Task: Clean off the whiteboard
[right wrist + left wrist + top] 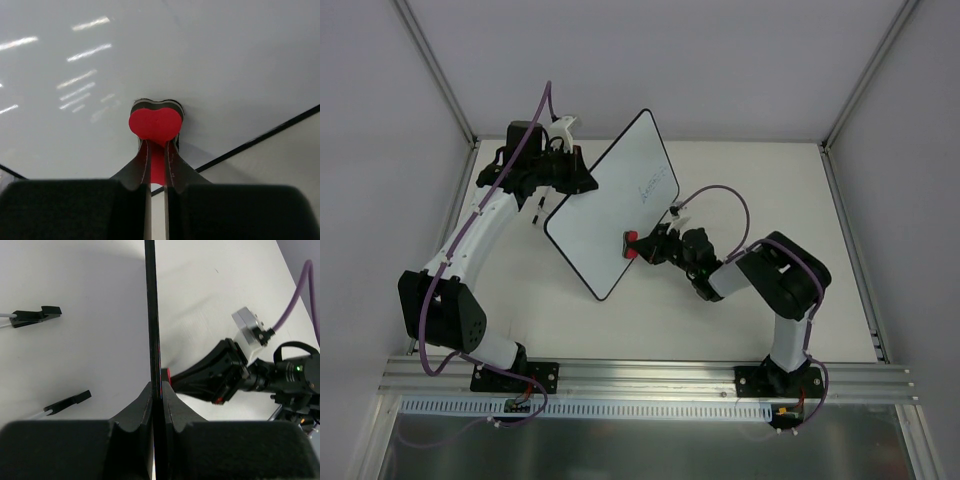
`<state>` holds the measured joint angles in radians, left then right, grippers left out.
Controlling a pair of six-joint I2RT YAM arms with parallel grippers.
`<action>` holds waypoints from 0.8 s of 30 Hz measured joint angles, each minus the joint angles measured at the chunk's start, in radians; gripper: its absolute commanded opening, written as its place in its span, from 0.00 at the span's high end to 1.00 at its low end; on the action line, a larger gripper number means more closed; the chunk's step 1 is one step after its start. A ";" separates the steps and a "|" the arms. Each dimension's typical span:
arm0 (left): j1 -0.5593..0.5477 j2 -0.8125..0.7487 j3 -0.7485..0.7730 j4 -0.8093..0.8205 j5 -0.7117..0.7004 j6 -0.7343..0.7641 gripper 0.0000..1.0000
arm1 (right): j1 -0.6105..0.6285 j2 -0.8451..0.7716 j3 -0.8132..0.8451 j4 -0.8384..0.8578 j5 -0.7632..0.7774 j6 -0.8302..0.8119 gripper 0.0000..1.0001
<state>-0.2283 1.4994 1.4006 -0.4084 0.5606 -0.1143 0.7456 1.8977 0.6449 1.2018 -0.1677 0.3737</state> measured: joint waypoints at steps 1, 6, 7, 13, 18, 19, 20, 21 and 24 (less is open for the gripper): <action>0.000 0.000 -0.001 0.000 0.005 0.000 1.00 | -0.019 0.001 0.000 -0.011 0.001 0.001 1.00; -0.002 0.000 -0.009 0.000 0.015 0.000 1.00 | -0.092 0.001 0.026 -0.061 0.003 0.000 1.00; -0.002 -0.001 -0.009 0.000 0.015 0.000 1.00 | -0.101 0.000 0.042 -0.077 0.003 -0.001 1.00; 0.000 -0.008 -0.012 0.001 0.002 -0.002 1.00 | -0.119 -0.018 0.163 -0.172 0.002 -0.027 1.00; 0.001 -0.010 -0.013 0.001 -0.014 -0.004 1.00 | -0.121 -0.018 0.243 -0.195 0.002 -0.027 1.00; 0.001 -0.010 -0.013 0.001 -0.015 -0.004 1.00 | -0.121 -0.018 0.252 -0.198 0.002 -0.027 1.00; 0.001 -0.010 -0.013 0.001 -0.016 -0.004 1.00 | -0.121 -0.018 0.259 -0.200 0.002 -0.027 1.00; 0.001 -0.010 -0.013 0.001 -0.017 -0.004 1.00 | -0.121 -0.018 0.268 -0.205 0.002 -0.027 1.00; 0.001 -0.010 -0.013 0.001 -0.020 -0.004 1.00 | -0.121 -0.019 0.293 -0.216 0.002 -0.027 1.00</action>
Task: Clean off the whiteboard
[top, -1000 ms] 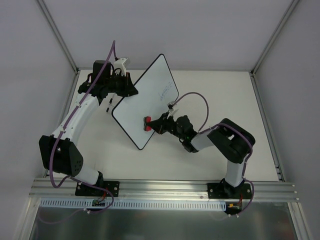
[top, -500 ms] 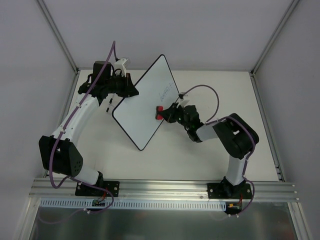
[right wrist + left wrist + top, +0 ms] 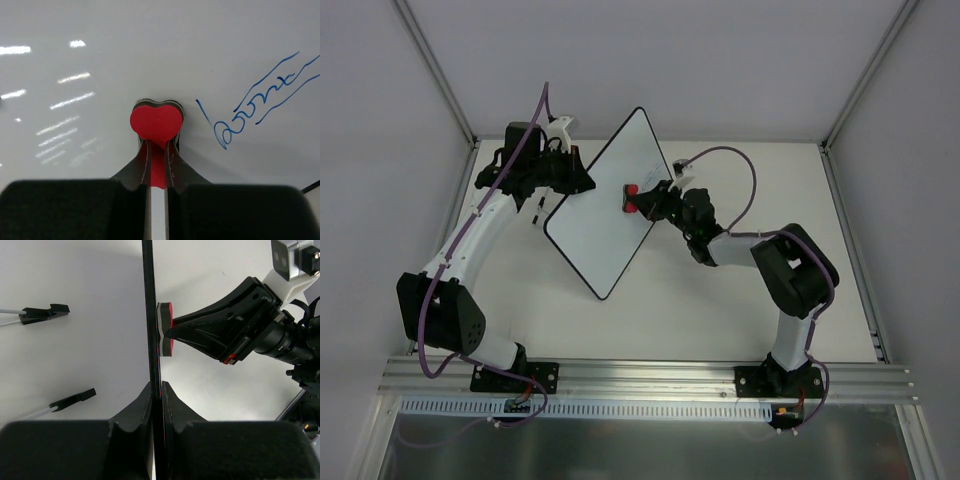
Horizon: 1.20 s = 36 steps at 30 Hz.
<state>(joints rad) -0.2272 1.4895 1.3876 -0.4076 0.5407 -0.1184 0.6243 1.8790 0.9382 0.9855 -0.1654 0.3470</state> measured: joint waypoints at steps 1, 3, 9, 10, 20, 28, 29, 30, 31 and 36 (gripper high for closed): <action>0.000 0.000 0.000 0.000 0.000 0.000 1.00 | -0.001 0.000 0.010 -0.006 0.000 0.000 1.00; 0.000 0.000 0.000 0.000 0.000 -0.001 1.00 | -0.006 0.000 0.029 -0.010 0.000 0.002 1.00; 0.000 -0.012 -0.026 0.002 0.009 -0.004 1.00 | -0.040 0.001 0.061 -0.002 0.003 0.030 1.00; 0.000 -0.014 -0.031 0.001 0.013 -0.005 1.00 | -0.048 0.002 0.060 0.001 0.005 0.038 1.00; -0.001 -0.014 -0.037 -0.009 0.031 -0.012 1.00 | -0.090 0.064 -0.126 0.170 0.077 0.151 1.00; -0.002 -0.014 -0.037 -0.010 0.034 -0.012 1.00 | -0.102 0.085 -0.199 0.169 0.098 0.150 1.00; -0.002 -0.014 -0.037 -0.010 0.034 -0.012 1.00 | -0.102 0.085 -0.196 0.166 0.096 0.150 1.00; -0.002 -0.014 -0.037 -0.012 0.034 -0.012 1.00 | -0.102 0.085 -0.192 0.161 0.093 0.149 1.00; -0.002 -0.014 -0.037 -0.013 0.034 -0.012 1.00 | -0.102 0.085 -0.186 0.153 0.089 0.147 1.00; -0.001 -0.020 -0.037 -0.022 0.026 -0.019 1.00 | -0.105 0.084 -0.108 0.089 0.081 0.139 1.00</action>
<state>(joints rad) -0.2283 1.4693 1.3510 -0.4297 0.5671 -0.1375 0.5198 1.9633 0.8303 1.0748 -0.0841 0.4862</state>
